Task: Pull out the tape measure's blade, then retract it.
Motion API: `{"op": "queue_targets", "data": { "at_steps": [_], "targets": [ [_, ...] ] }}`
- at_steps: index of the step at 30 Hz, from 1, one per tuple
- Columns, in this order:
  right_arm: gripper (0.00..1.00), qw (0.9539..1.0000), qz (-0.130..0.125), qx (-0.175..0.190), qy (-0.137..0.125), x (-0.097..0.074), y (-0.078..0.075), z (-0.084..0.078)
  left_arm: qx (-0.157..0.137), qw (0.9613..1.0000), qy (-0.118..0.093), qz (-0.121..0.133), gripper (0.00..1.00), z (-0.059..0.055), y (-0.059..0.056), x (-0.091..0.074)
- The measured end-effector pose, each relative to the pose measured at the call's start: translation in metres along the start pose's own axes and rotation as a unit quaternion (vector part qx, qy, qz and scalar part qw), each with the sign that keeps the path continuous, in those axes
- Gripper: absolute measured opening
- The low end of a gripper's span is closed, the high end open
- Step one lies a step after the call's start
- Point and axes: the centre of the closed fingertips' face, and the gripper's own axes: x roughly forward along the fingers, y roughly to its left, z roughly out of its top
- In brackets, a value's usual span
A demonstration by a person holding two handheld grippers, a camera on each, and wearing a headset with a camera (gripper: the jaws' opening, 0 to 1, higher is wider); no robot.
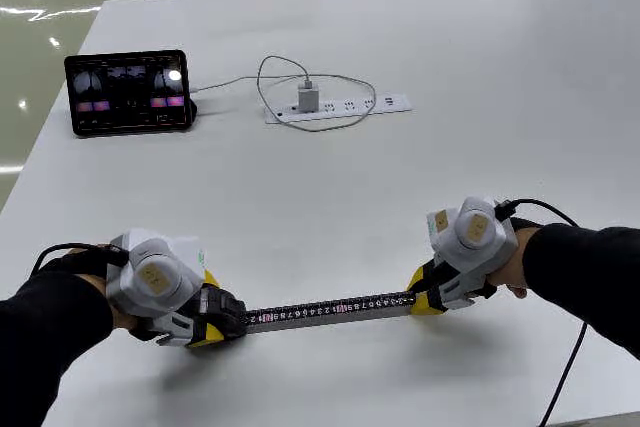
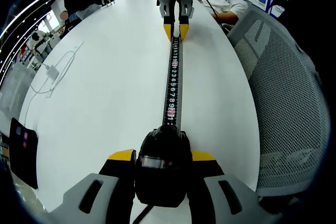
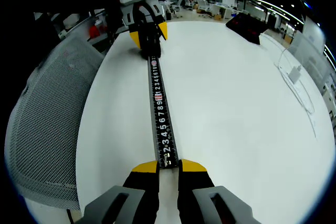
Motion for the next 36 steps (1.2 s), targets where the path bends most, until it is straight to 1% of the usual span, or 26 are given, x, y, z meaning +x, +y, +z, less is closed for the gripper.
{"op": "queue_targets", "data": {
  "at_steps": [11,23,36],
  "targets": [
    [0.09,1.0,-0.002,-0.001,0.003,-0.0025,-0.0005,-0.0043,0.0,1.0,0.0,0.001,0.33,-0.0002,-0.0006,-0.0001],
    [0.09,1.0,0.0,-0.002,0.004,-0.0026,-0.0007,-0.0042,0.0,1.0,0.0,0.001,0.33,-0.0005,-0.0006,0.0],
    [0.09,1.0,0.0,0.001,0.009,-0.0064,-0.0009,-0.0097,0.0,1.0,0.001,0.002,0.33,-0.0002,-0.0007,0.0001]
  ]
}}
